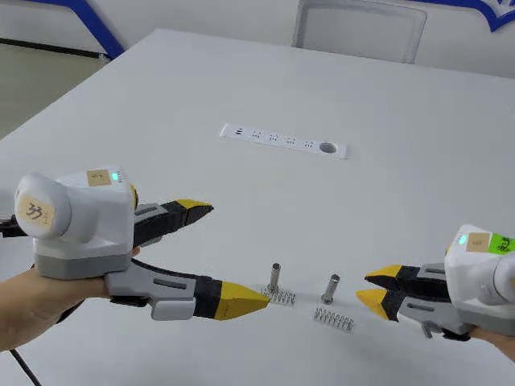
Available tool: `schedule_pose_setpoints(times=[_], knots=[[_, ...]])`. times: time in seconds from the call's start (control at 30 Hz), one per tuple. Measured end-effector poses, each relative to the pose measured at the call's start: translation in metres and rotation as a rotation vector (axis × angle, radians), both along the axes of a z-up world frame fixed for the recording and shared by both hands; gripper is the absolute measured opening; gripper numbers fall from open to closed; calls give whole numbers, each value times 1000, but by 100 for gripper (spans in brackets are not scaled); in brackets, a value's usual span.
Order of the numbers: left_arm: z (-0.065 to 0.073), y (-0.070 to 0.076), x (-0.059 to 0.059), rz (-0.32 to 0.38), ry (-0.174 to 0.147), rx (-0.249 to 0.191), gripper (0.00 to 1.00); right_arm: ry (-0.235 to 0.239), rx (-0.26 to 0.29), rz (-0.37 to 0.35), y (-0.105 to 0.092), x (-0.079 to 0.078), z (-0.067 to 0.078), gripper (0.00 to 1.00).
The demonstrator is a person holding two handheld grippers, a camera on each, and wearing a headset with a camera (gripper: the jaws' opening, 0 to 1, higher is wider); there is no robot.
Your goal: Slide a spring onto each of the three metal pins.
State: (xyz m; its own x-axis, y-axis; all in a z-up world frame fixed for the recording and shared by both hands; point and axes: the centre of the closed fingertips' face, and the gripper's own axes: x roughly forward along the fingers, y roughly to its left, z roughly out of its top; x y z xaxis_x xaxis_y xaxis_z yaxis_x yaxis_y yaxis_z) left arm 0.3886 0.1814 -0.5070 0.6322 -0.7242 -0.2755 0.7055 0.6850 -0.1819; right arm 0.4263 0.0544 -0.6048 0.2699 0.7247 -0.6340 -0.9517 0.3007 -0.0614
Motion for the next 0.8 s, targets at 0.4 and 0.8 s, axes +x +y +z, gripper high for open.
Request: schedule_pose_setpoints(times=[0.4, 0.8], knots=[[-7, 8, 1, 18, 24, 5, 97, 48, -77, 36, 1, -5, -38, 16], [-13, 7, 0, 29, 41, 4, 95, 98, -97, 45, 4, -6, -57, 16]])
